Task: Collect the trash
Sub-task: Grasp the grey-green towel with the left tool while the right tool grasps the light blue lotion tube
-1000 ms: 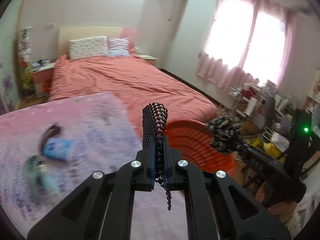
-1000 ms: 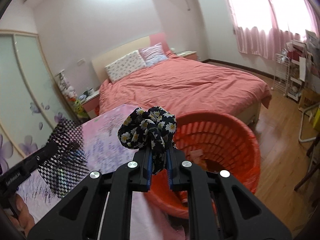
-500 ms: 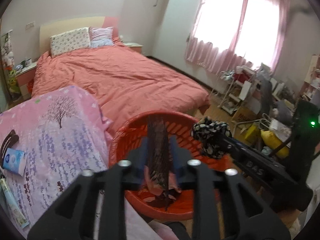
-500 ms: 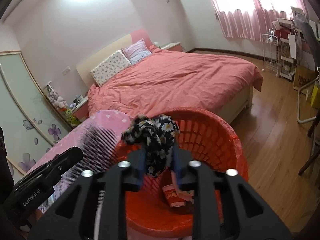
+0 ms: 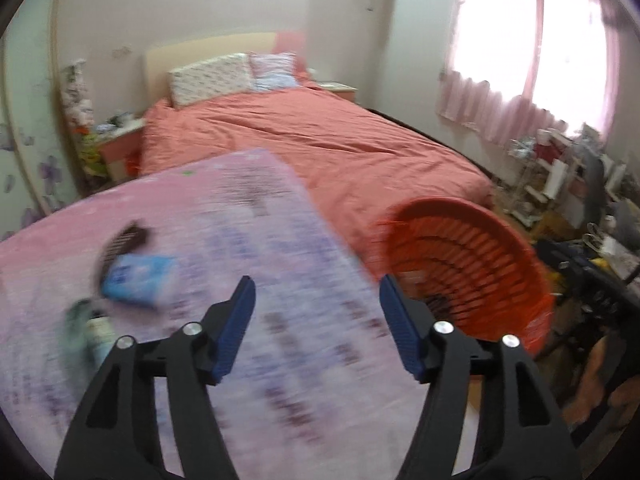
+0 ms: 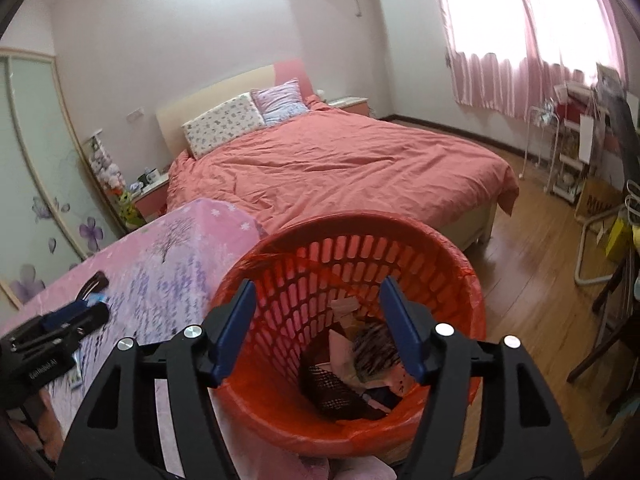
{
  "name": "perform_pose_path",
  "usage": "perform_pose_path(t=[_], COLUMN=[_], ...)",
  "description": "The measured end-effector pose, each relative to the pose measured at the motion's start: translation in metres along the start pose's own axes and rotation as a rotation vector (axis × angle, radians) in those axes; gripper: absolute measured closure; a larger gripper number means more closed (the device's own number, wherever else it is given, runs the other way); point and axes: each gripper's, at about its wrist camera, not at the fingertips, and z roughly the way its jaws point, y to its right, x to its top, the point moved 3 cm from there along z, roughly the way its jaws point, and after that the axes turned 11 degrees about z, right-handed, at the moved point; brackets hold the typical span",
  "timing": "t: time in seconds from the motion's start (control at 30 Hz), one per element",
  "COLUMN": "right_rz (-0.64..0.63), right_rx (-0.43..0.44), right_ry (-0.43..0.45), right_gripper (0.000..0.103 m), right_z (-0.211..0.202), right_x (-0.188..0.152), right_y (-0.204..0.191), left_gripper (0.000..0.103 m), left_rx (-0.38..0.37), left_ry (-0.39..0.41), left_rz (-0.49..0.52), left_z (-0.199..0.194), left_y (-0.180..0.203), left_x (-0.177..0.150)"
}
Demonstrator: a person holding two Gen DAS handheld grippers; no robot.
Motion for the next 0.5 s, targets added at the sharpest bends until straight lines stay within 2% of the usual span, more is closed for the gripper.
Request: perform_pose_path(t=[0.1,0.2,0.3,0.37,0.43,0.5], right_rz=[-0.03,-0.046,-0.073,-0.088,-0.105,-0.117], right_rx=[0.013,0.035,0.053,0.06,0.07,0.075], right_ry=[-0.018,-0.05,-0.085,-0.1,-0.114,-0.119], right_gripper=[0.037,0.037,0.037,0.037,0.037,0.037], right_z=[0.0,0.002,0.005,0.006,0.006,0.003], right_x=[-0.01,-0.023,-0.036,-0.043,-0.048,-0.053], right_y=[-0.014,-0.027,-0.043,-0.051,-0.06,-0.067], left_gripper=[0.031,0.03,0.03,0.033,0.045,0.051], left_rx=[0.11,0.22,0.285,0.279,0.246,0.216], left_ry=[-0.008,-0.039,-0.087,-0.12,-0.143,-0.158], left_rz=[-0.023,-0.064,-0.142,-0.217,-0.263,-0.288], left_z=[-0.015,-0.023,-0.023,-0.02,-0.014,-0.009], left_y=[-0.041,-0.088,-0.128,-0.152,-0.164,-0.169], left_x=[-0.019,-0.039,-0.06,-0.075,-0.083,-0.086])
